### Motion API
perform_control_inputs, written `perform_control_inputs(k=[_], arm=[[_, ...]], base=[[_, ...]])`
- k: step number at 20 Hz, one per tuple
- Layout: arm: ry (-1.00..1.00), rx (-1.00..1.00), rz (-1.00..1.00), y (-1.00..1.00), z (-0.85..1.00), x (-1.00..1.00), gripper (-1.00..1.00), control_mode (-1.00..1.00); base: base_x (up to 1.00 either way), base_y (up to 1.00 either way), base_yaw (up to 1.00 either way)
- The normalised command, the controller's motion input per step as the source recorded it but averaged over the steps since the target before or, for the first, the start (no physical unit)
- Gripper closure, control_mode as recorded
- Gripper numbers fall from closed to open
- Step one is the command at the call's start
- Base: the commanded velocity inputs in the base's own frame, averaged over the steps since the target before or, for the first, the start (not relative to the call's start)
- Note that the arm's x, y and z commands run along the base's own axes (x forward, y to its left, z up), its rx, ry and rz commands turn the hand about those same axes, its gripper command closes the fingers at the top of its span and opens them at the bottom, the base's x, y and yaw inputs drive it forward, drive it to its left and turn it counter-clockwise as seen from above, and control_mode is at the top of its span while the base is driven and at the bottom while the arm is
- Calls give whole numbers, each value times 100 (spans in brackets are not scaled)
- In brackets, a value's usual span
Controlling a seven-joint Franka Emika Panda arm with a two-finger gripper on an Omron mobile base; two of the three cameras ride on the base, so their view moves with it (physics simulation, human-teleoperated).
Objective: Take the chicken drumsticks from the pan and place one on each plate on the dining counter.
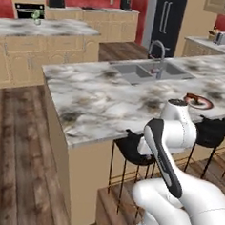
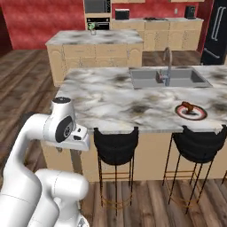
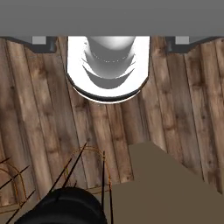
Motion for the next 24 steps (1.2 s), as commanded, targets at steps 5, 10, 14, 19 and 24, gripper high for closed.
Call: perform_control_inputs(k=[5,10,14,19,24], arm=[[0,0,0,0,0,0,-100,100],[0,0,0,0,0,0,-100,100],[0,0,0,0,0,0,-100,100],[0,0,0,0,0,0,-100,100],[0,0,0,0,0,0,-100,100]], base=[[-7,100,0],[-2,100,0],[0,100,0],[0,100,0],[14,100,-7]])
